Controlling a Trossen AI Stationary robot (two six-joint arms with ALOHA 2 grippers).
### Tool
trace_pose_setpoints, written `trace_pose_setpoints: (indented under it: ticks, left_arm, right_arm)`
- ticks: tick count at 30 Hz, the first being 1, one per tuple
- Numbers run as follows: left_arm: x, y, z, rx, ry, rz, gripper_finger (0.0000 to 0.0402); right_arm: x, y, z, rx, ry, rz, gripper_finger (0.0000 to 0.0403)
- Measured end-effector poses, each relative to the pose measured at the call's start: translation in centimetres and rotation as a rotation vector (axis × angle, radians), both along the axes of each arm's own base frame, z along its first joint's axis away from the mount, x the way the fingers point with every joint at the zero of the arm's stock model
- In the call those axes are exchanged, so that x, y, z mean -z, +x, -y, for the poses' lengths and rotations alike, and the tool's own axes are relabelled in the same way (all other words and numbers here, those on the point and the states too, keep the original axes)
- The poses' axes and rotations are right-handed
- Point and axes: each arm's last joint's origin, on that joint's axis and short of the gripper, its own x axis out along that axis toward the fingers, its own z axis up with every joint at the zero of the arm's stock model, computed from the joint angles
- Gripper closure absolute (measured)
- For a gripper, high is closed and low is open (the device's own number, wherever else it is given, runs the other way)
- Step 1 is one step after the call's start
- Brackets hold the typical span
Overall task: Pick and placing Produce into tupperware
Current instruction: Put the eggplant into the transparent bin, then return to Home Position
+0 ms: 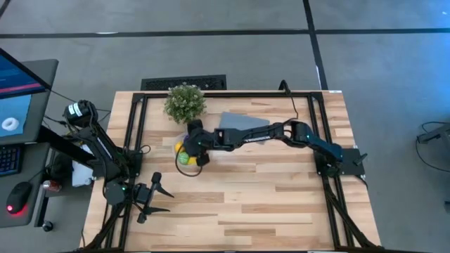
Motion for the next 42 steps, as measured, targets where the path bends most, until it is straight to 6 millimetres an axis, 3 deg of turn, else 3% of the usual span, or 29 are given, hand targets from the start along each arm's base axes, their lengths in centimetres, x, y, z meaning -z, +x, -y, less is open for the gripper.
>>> trace_pose_setpoints:
  ticks: [17, 28, 32, 35, 39, 42]
  left_arm:
    - [0.0, 0.0, 0.0, 0.000, 0.002, 0.000, 0.0175]
    - [0.0, 0.0, 0.0, -0.010, 0.003, 0.003, 0.0175]
    - [0.0, 0.1, -0.1, -0.049, 0.010, 0.012, 0.0175]
    - [-0.3, 0.1, -0.2, -0.088, 0.010, 0.033, 0.0175]
    - [-1.3, 0.1, -0.4, -0.141, -0.086, 0.084, 0.0175]
    - [-1.7, 0.1, -0.1, -0.063, -0.171, 0.084, 0.0175]
  right_arm:
    - [0.1, -0.1, -0.1, 0.005, 0.010, -0.009, 0.0221]
    - [-0.1, 0.0, -1.0, -0.013, 0.043, 0.005, 0.0168]
    - [-2.6, -0.2, -3.1, -0.028, 0.034, 0.068, 0.0160]
    - [-6.1, -0.9, -4.9, 0.019, 0.002, 0.142, 0.0159]
    - [-11.0, -3.2, -8.1, 0.001, -0.091, 0.168, 0.0159]
    - [-14.6, -5.6, -10.6, -0.035, -0.120, 0.198, 0.0159]
